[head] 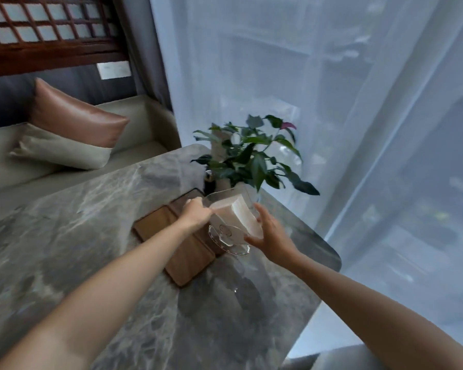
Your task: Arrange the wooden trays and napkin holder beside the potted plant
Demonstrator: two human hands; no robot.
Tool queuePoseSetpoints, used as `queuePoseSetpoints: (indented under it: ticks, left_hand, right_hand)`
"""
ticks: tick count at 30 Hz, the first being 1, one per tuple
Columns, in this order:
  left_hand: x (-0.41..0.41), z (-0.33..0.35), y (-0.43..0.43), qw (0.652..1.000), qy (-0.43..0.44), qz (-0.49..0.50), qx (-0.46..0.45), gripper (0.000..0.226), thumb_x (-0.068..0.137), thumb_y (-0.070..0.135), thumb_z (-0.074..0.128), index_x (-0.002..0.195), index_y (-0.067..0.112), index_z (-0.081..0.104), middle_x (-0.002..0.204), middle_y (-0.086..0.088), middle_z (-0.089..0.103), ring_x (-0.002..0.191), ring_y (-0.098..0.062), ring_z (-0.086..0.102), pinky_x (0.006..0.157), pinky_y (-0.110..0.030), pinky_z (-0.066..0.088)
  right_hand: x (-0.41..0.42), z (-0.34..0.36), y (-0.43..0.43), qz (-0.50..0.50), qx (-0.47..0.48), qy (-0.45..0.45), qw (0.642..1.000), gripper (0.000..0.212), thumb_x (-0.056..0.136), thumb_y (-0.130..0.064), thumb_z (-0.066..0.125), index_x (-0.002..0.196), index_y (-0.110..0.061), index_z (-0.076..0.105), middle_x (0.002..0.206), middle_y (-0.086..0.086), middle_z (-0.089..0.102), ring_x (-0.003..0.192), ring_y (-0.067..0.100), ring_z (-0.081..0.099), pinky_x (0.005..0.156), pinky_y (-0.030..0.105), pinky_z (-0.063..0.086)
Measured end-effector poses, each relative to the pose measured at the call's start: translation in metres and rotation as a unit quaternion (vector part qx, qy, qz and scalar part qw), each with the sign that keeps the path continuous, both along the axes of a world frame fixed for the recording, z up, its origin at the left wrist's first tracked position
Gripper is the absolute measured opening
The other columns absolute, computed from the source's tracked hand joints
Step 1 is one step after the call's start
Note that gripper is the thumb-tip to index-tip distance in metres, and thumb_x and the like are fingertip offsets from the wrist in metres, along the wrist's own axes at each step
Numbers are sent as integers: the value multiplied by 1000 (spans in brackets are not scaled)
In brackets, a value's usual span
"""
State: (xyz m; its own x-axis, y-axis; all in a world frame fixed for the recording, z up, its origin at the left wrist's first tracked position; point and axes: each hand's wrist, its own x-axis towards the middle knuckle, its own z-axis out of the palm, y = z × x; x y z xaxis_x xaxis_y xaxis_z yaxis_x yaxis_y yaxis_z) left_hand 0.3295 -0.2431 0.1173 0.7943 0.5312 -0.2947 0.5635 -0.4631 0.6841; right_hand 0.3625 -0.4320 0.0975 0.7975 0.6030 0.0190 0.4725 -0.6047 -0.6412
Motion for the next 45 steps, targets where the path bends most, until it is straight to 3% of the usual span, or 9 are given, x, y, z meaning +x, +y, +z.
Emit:
queuePoseSetpoints:
  ticks: [8, 12, 17, 24, 30, 35, 40, 43, 45]
  left_hand:
    - [63, -21, -98, 996, -2, -70, -53, 48, 85, 26, 61, 122, -4, 56, 127, -22, 58, 119, -33, 51, 96, -35, 43]
    - [84, -28, -131, 993, 0, -106, -58, 46, 87, 24, 56, 126, -1, 52, 131, -22, 55, 122, -34, 49, 101, -38, 42]
    - [106, -37, -160, 990, 15, -127, -60, 46, 90, 21, 52, 130, -1, 47, 135, -21, 49, 125, -34, 45, 105, -41, 41]
    - [123, -50, -182, 990, 22, -136, -20, 44, 95, 22, 48, 126, -10, 47, 135, -25, 49, 128, -34, 42, 104, -36, 37]
    - [133, -53, -184, 989, 29, -148, -7, 39, 96, 23, 45, 116, -9, 55, 125, -25, 55, 117, -37, 52, 98, -37, 43]
    - [133, -54, -186, 987, 26, -156, -21, 45, 95, 24, 46, 129, -5, 44, 134, -23, 46, 122, -33, 47, 99, -37, 41]
    - [133, -54, -182, 981, 40, -188, -20, 49, 96, 30, 43, 134, -1, 43, 137, -21, 46, 124, -34, 47, 102, -40, 40]
    - [129, -52, -179, 977, 50, -205, -12, 57, 97, 33, 37, 144, 3, 27, 146, -21, 35, 131, -35, 39, 108, -44, 36]
    - [123, -49, -176, 974, 44, -220, 38, 60, 97, 34, 34, 148, 5, 17, 149, -22, 26, 135, -36, 34, 109, -45, 32]
  right_hand:
    - [39, -11, -99, -84, 20, 41, 995, 77, 77, -16, 72, 139, -19, 27, 131, 12, 51, 114, 27, 53, 94, 37, 45]
    - [55, -18, -132, -121, 14, 51, 991, 76, 77, -13, 71, 139, -17, 27, 125, 14, 53, 109, 27, 53, 85, 27, 41]
    - [70, -25, -156, -155, 3, 70, 985, 76, 78, -12, 70, 139, -17, 25, 121, 14, 53, 105, 27, 53, 87, 32, 43]
    - [87, -34, -171, -172, -18, 84, 981, 74, 78, -8, 68, 138, -14, 25, 120, 16, 52, 105, 30, 51, 84, 28, 39]
    - [98, -39, -173, -181, -13, 99, 978, 74, 78, -6, 67, 137, -12, 24, 119, 16, 51, 104, 30, 52, 81, 26, 38]
    - [99, -40, -174, -186, -22, 120, 975, 75, 79, -5, 65, 138, -13, 20, 123, 18, 49, 97, 25, 49, 82, 27, 38]
    - [98, -40, -172, -186, -41, 117, 975, 76, 81, -7, 64, 140, -14, 16, 129, 19, 46, 107, 32, 52, 90, 35, 42]
    - [94, -34, -172, -182, -71, 113, 974, 78, 83, -11, 64, 142, -13, 13, 135, 20, 42, 116, 33, 47, 98, 39, 41]
    - [90, -30, -171, -178, -88, 99, 975, 82, 83, -15, 64, 144, -12, 10, 143, 18, 33, 127, 33, 38, 105, 40, 35]
